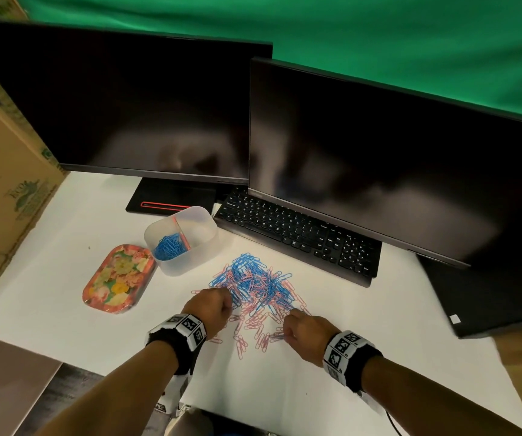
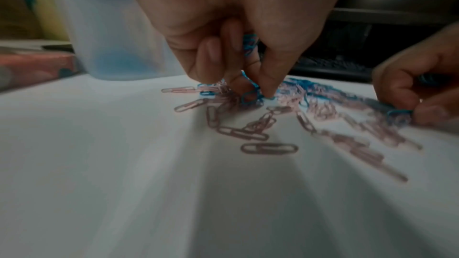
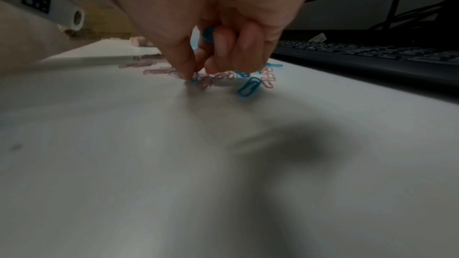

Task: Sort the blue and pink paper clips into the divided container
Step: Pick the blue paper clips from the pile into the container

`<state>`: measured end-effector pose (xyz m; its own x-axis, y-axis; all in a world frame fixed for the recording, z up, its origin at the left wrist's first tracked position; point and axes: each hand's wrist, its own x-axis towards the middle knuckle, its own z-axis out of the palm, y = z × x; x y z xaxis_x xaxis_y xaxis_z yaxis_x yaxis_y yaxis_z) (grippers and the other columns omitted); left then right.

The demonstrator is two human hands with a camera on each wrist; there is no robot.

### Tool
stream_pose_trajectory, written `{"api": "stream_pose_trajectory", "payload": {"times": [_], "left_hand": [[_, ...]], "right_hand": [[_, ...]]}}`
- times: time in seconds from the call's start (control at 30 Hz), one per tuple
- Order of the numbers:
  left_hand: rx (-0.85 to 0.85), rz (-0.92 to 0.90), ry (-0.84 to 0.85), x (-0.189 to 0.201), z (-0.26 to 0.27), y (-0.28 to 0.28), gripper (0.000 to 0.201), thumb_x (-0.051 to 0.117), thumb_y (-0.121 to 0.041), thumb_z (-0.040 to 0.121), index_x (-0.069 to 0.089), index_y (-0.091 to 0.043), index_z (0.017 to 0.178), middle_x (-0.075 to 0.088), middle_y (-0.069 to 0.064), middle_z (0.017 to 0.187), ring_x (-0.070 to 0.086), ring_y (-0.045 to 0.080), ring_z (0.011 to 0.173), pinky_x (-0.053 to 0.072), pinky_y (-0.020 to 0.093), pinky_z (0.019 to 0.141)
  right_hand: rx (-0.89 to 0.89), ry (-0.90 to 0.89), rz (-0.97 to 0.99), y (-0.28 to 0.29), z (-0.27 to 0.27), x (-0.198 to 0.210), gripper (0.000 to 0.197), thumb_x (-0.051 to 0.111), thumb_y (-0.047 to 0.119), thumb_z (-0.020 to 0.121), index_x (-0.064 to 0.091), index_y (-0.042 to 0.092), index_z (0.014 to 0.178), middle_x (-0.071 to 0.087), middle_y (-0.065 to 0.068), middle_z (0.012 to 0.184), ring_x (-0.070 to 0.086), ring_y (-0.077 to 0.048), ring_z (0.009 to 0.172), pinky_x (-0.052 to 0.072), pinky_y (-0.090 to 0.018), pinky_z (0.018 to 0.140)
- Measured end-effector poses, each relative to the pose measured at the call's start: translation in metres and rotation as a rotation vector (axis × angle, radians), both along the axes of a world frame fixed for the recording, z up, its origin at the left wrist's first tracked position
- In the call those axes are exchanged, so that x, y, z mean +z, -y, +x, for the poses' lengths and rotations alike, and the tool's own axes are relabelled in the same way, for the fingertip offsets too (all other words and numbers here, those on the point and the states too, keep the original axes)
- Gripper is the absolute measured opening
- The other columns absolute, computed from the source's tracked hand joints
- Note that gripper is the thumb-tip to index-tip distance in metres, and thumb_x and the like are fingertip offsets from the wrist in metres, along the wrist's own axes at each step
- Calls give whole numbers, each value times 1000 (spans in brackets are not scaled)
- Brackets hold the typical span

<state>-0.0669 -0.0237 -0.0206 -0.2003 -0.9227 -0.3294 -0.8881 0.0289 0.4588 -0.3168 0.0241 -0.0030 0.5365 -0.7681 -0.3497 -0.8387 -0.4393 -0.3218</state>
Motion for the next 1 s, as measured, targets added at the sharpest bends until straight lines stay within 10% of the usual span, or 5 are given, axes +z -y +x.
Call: {"api": "stream_pose_trajectory", "payload": {"times": [0.2, 0.33, 0.53, 0.87, 1.0], "left_hand": [[344, 174, -495, 9, 1, 4, 23, 66, -8, 83, 66, -31, 85, 65, -7, 73, 58, 15, 65, 45, 20, 67], [574, 421, -882, 21, 4, 8, 23, 50, 1, 90, 70, -8, 94, 48, 5, 65, 30, 14, 46, 28, 19, 45], [799, 636, -1380, 51, 14, 9, 17, 41, -8, 90, 56, -7, 82, 49, 8, 71, 50, 21, 61, 39, 28, 53], [1045, 375, -1288, 100, 70, 60, 29, 41, -27, 97, 53, -12, 75, 54, 4, 54, 53, 18, 47, 39, 26, 55], [1116, 351, -1201, 102, 89, 83, 34, 48, -36, 96, 52, -5, 109, 62, 20, 91, 61, 30, 77, 53, 45, 83]], "right_hand": [[-550, 389, 278, 17, -2, 11, 10, 66, 19, 82, 65, 25, 74, 66, 10, 78, 57, -3, 71, 46, -15, 67], [-762, 612, 424, 37, 4, 22, 11, 71, 13, 83, 71, 18, 93, 66, 4, 78, 53, -8, 61, 41, -13, 50], [-993, 1031, 758, 59, 43, 36, 21, 48, -11, 90, 63, -3, 102, 50, -4, 54, 38, -12, 43, 26, -19, 42], [-960, 1034, 847, 129, 179, 70, 18, 49, -2, 94, 56, 2, 78, 56, -6, 49, 54, -10, 35, 44, -18, 36], [-948, 915, 777, 158, 223, 74, 14, 50, -3, 93, 60, -3, 83, 59, -15, 65, 58, -15, 45, 48, -21, 39]]}}
